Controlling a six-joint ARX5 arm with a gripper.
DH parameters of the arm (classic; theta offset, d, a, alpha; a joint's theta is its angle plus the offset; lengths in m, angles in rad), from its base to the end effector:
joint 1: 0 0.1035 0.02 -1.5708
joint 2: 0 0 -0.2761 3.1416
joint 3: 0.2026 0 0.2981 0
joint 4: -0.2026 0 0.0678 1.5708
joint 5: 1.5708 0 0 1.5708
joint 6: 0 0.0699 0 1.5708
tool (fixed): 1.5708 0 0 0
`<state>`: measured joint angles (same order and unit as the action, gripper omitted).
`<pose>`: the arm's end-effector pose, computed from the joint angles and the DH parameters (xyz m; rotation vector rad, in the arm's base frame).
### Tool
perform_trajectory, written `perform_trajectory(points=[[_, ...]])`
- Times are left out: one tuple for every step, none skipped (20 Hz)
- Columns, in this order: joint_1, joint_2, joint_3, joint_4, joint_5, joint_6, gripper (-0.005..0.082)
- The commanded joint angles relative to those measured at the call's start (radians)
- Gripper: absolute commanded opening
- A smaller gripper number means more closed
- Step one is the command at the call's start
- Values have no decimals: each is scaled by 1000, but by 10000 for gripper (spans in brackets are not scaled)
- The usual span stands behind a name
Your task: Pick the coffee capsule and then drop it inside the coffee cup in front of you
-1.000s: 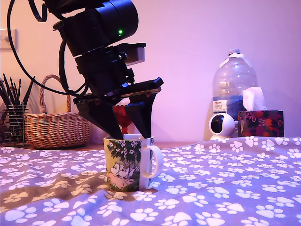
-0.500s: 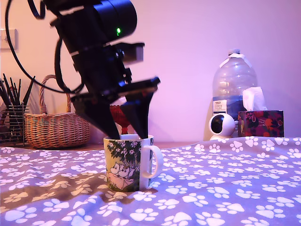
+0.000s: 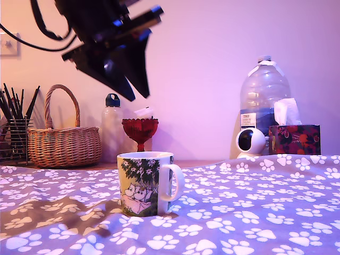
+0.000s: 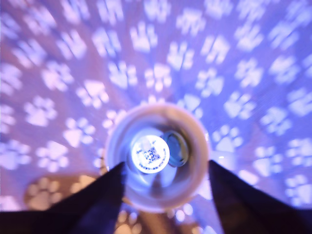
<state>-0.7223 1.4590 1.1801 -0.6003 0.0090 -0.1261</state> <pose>0.2804 -0.2479 0.2491 0.2000 0.8804 -0.6267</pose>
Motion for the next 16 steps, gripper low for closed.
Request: perform_trajectory(points=[[13, -23, 1, -8, 3, 6, -5], [22, -35, -4, -13, 15, 6, -21], [33, -48, -14, -24, 34, 6, -21], [47, -62, -26, -37, 45, 5, -21], [61, -81, -42, -36, 52, 6, -21], [75, -100, -59, -28, 64, 5, -21], [87, -120, -76, -23, 78, 5, -21], [98, -138, -93, -18, 90, 3, -21], [108, -154, -108, -18, 97, 3, -21], [116, -167, -122, -13, 100, 3, -21], [123, -180, -142, -2, 108, 3, -21], [130, -192, -163, 10, 113, 2, -21], [138, -199, -183, 19, 115, -7, -21], [143, -204, -204, 27, 116, -14, -21], [145, -209, -227, 40, 119, -21, -21], [148, -214, -251, 52, 119, -34, -21]])
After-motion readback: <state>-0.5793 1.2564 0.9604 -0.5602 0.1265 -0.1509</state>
